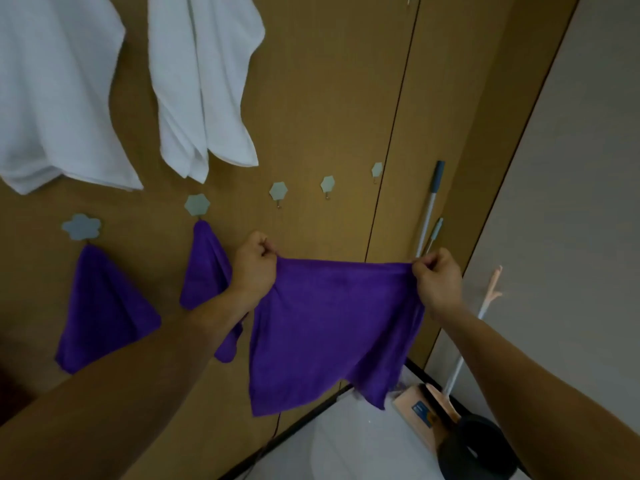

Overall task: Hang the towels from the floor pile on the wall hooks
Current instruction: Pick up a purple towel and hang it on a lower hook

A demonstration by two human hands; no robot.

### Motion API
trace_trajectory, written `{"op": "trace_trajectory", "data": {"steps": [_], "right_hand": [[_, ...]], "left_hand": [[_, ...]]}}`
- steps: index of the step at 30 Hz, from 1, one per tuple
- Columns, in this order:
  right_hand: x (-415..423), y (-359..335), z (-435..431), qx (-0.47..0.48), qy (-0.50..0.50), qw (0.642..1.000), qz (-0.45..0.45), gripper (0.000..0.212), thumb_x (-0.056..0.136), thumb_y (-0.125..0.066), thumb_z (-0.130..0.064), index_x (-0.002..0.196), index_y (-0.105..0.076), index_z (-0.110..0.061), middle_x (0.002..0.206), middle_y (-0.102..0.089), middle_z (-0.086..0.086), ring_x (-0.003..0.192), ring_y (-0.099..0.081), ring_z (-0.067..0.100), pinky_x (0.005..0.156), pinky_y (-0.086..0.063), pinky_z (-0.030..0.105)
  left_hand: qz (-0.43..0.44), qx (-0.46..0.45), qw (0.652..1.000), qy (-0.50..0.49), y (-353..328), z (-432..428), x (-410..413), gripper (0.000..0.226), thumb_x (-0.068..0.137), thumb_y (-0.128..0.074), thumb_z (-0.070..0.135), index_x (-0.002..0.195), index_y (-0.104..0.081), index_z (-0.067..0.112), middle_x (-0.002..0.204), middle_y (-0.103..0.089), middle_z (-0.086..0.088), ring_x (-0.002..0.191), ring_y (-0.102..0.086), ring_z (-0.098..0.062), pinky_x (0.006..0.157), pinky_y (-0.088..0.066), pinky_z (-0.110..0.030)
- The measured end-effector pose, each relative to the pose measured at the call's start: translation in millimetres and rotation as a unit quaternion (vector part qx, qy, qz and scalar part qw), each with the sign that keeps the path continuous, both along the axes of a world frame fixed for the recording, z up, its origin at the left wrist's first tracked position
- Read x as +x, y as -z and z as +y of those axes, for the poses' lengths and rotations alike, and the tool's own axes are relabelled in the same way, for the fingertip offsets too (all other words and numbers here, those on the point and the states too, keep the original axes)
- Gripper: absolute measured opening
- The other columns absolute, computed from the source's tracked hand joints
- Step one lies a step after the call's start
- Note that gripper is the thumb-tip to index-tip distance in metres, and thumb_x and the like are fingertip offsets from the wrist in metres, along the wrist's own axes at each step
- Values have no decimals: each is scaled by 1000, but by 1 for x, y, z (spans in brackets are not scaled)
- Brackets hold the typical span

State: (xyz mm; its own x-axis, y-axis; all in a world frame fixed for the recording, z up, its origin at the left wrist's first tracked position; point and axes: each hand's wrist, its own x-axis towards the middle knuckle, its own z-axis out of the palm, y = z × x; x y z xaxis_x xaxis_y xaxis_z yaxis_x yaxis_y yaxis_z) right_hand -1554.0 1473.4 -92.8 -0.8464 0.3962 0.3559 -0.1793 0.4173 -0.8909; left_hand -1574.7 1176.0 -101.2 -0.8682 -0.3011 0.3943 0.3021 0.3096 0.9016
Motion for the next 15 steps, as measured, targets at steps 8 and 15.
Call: {"op": "trace_trajectory", "data": {"steps": [8,15], "right_hand": [[-43,-14,-48,43,-295,950,-98,6,96,-58,-15,101,-59,-13,82,-50,1,77,-48,13,67,-40,19],[-104,5,-76,79,-352,923,-131,16,74,-83,-26,84,-76,-16,84,-74,2,74,-67,13,63,-53,18]], "left_hand": [[-69,-103,976,180,-5,-22,-22,17,81,-65,48,88,-59,33,75,-59,12,67,-54,6,64,-46,-12],[-145,-218,940,217,6,-41,-52,26,70,-77,54,77,-75,29,72,-67,6,67,-60,-3,65,-50,-18]]}}
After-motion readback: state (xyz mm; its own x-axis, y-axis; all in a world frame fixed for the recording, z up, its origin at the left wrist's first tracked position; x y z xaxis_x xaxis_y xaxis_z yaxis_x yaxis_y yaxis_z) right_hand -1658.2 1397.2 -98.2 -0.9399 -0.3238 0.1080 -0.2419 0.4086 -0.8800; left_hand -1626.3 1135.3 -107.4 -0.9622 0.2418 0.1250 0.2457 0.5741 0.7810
